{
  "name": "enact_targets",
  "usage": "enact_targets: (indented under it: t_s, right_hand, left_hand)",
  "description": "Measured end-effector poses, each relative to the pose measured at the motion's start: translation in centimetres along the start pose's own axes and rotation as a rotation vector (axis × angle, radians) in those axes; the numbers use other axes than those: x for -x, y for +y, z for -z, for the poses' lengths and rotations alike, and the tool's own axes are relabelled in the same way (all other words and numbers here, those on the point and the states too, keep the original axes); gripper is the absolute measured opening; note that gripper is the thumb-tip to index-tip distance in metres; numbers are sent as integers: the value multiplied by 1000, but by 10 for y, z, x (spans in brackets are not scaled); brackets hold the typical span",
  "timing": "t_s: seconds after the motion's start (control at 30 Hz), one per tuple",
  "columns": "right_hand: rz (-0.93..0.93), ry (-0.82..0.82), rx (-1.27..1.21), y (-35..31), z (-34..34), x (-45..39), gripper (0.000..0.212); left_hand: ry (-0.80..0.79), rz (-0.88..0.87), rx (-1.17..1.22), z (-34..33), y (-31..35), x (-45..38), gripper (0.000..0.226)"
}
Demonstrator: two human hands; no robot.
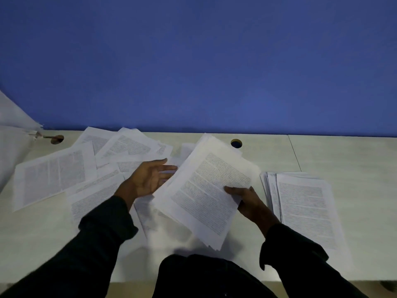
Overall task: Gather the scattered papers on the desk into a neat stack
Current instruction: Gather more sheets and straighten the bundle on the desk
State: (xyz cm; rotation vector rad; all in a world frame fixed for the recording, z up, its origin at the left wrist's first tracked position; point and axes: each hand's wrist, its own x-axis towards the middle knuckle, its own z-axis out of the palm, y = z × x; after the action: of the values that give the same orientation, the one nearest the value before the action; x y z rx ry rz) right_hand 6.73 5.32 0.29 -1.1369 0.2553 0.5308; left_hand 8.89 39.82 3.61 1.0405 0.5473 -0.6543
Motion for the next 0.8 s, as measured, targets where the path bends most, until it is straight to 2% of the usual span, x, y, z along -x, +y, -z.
enact_targets:
  t_s: [0.07, 0.1, 0.17, 0.23, 0.33, 0.47, 0.6, 0.67, 0.73, 0.8]
  right_hand:
    - [-26, -82, 59, -3, -8, 1, 56]
    - [-31, -100, 93, -4, -14, 0, 57]
    - [4, -106, 142, -5, -20, 0, 61]
    - [38, -64, 139, -7, -13, 5, 64]
    - [57, 76, 50, -10, 15, 17, 52]
    - [212, 303, -110, -8, 40, 25, 51]
    - [295, 611, -332, -4, 46, 22, 57]
    - [315, 610, -468, -2, 47, 18, 64]
    - [329, 509, -477, -2, 44, 19, 70]
    - [275, 511, -473, -9, 52, 27, 61]
  left_hand:
    - [-115, 21, -199, -30, 4, -5, 46]
    - [-166, 25, -347, -48, 1, -8, 50]
    - [-166, 12, -598, -80, -4, -14, 69]
    - [-135, -56, -683, -95, -6, -18, 67]
    - [-161, -125, -641, -92, -4, -23, 44]
    - [-90, -63, -596, -95, -15, -24, 47]
    - [21, -139, -161, -129, -42, -24, 46]
    - [64, -189, -67, -154, -65, -27, 45]
    - [51, -250, -168, -176, -88, -30, 53]
    - [82, -294, -275, -182, -93, -36, 59]
